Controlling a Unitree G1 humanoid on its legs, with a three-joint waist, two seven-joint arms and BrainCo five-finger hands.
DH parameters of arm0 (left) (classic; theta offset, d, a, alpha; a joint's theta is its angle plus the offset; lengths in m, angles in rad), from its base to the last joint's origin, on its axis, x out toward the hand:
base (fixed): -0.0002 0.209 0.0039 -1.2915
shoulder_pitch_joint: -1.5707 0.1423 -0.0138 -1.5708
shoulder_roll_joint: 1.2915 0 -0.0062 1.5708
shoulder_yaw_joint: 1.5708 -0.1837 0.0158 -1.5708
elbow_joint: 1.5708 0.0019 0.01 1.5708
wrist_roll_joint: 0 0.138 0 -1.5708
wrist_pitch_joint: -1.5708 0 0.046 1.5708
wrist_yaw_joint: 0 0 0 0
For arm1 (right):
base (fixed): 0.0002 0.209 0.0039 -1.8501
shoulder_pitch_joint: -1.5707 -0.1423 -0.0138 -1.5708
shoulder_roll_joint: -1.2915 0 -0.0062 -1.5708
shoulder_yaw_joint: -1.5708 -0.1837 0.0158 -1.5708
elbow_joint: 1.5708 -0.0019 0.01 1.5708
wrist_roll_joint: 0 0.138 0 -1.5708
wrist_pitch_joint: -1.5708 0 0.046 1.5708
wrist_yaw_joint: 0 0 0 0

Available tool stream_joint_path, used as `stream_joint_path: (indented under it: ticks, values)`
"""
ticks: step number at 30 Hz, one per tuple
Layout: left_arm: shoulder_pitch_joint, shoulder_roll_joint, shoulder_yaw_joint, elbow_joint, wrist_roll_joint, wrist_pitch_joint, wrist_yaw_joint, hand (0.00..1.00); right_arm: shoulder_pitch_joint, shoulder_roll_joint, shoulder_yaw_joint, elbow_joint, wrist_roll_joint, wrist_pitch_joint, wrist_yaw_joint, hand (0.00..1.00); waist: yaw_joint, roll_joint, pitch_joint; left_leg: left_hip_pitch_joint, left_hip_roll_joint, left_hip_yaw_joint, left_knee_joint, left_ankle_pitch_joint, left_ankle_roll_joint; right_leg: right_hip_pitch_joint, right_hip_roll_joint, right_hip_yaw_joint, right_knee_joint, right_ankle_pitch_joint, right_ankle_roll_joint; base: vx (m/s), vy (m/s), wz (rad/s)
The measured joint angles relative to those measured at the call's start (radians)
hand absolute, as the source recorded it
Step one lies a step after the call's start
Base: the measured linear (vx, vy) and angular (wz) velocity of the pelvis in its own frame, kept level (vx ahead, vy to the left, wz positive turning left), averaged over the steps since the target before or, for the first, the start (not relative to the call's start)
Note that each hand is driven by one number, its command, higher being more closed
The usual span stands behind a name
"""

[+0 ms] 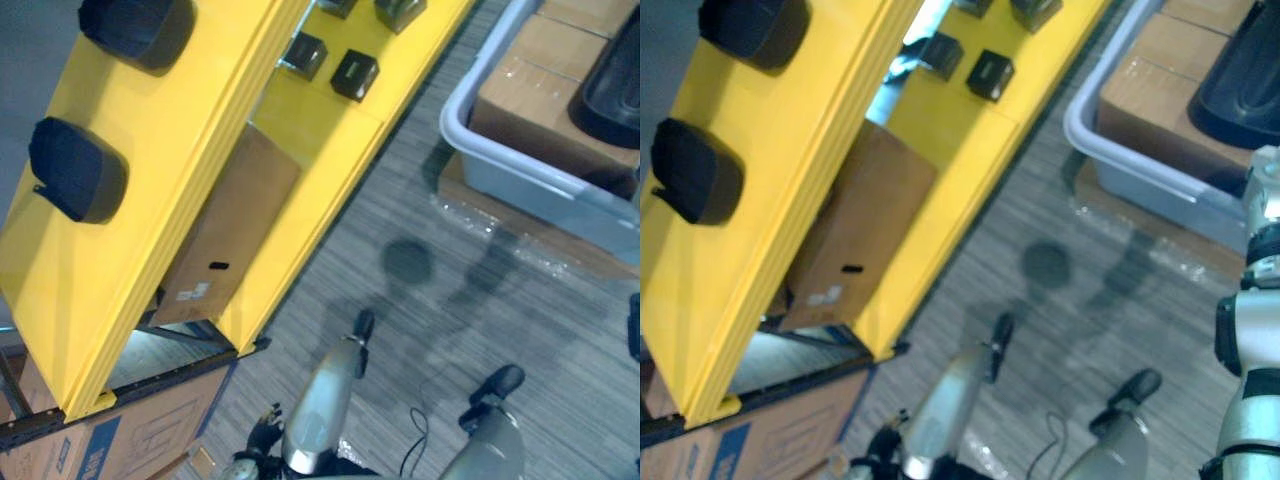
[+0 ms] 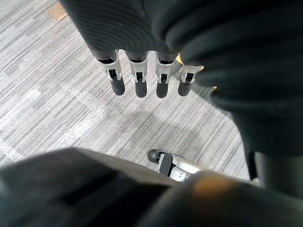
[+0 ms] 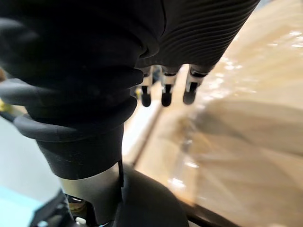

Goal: Walk over and take plastic housings, then place them on the shelf

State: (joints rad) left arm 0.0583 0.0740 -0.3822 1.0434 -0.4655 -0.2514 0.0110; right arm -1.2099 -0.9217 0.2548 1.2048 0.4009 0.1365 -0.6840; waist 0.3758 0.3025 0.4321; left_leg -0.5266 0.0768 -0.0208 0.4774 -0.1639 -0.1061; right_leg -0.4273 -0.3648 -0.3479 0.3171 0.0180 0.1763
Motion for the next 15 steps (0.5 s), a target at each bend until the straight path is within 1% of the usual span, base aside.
stream_joint_path:
  ticks: [1, 3, 5, 6, 9, 12, 15]
  values:
    - [0.0, -0.001, -0.004, 0.0, -0.002, 0.0, -0.001, 0.0, 0.0, -0.008, 0.011, 0.0, -0.001, 0.002, 0.009, 0.0, 0.004, 0.003, -0.002, -0.004, 0.0, 0.001, 0.008, -0.003, 0.001, -0.003, -0.001, 0.001, 0.001, 0.001, 0.001, -0.01, 0.074, -0.01]
    - [-0.003, -0.003, -0.016, 0.0, -0.009, 0.001, -0.007, 0.0, 0.001, -0.041, 0.03, -0.002, -0.003, 0.022, 0.047, 0.0, 0.019, 0.015, -0.011, -0.019, -0.002, 0.001, 0.023, -0.008, 0.005, -0.011, -0.003, 0.002, 0.001, 0.004, 0.003, -0.01, 0.058, -0.01]
    - [-0.007, -0.004, -0.016, 0.001, -0.01, 0.0, -0.017, 0.0, 0.004, -0.067, 0.06, -0.002, -0.004, 0.039, 0.092, 0.0, 0.027, 0.017, -0.013, -0.02, -0.003, 0.0, 0.023, -0.009, 0.005, -0.011, -0.003, 0.002, 0.0, 0.005, 0.002, -0.01, 0.038, 0.01]
    - [-0.007, -0.004, -0.016, 0.001, -0.01, 0.0, -0.018, 0.0, 0.003, -0.071, 0.06, -0.002, -0.005, 0.041, 0.101, 1.0, 0.028, 0.017, -0.013, -0.021, -0.004, 0.0, 0.023, -0.009, 0.005, -0.011, -0.003, 0.002, 0.0, 0.005, 0.002, 0.0, 0.0, 0.0]
    - [-0.011, -0.004, -0.019, 0.003, -0.01, 0.0, -0.024, 0.0, 0.004, -0.095, 0.065, -0.004, -0.025, 0.06, 0.154, 1.0, 0.034, 0.02, -0.015, -0.025, -0.005, -0.002, 0.022, -0.009, 0.005, -0.016, -0.004, 0.001, 0.001, 0.005, 0.002, 0.0, 0.0, 0.0]
    - [-0.019, -0.004, -0.029, 0.01, -0.011, 0.0, -0.028, 0.0, 0.004, -0.137, 0.097, -0.004, -0.052, 0.084, 0.181, 1.0, 0.043, 0.026, -0.02, -0.034, -0.007, -0.008, 0.023, -0.009, 0.005, -0.022, -0.004, -0.002, 0.004, 0.005, 0.002, 0.0, 0.02, 0.03]
    - [-0.019, -0.004, -0.033, 0.011, -0.037, 0.001, -0.033, 0.0, 0.006, -0.169, 0.101, -0.001, -0.068, 0.104, 0.209, 1.0, 0.045, 0.027, -0.02, -0.035, -0.011, -0.012, 0.023, -0.008, 0.005, -0.022, -0.004, -0.003, 0.008, 0.004, 0.002, 0.0, 0.005, 0.01]
